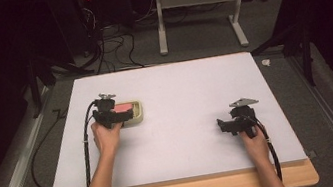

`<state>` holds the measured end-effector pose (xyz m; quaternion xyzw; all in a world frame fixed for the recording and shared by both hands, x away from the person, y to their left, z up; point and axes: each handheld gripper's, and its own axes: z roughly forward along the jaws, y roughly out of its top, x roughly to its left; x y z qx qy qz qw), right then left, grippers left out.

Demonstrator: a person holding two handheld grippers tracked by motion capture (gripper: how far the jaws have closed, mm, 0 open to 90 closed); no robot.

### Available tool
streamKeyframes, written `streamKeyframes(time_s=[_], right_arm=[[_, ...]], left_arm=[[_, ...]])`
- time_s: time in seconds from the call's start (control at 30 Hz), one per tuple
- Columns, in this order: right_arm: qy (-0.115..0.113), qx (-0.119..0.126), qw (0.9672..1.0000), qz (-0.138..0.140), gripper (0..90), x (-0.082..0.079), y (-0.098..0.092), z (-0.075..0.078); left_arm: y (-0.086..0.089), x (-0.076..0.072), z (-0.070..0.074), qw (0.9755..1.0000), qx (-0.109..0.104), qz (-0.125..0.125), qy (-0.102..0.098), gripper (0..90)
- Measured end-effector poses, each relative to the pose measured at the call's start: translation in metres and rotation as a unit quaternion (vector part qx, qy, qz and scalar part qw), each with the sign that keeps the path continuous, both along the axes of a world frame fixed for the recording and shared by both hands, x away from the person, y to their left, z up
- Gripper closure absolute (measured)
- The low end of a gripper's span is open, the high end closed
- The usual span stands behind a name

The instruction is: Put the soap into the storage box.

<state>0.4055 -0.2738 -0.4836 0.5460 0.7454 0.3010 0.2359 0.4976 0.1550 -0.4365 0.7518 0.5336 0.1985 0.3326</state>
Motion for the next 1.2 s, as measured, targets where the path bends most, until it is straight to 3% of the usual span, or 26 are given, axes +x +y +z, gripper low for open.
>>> streamKeyframes(time_s=[0.57, 1.2], right_arm=[[0.000, 0.000, 1.0000, 0.000, 14.6, 0.000, 0.000, 0.000], [0.000, 0.000, 1.0000, 0.000, 14.6, 0.000, 0.000, 0.000]], left_arm=[[-0.004, -0.021, 0.020, 0.9989, 0.003, -0.030, -0.036, 9.0], [-0.009, -0.041, 0.029, 0.9963, -0.009, -0.067, -0.054, 9.7]])
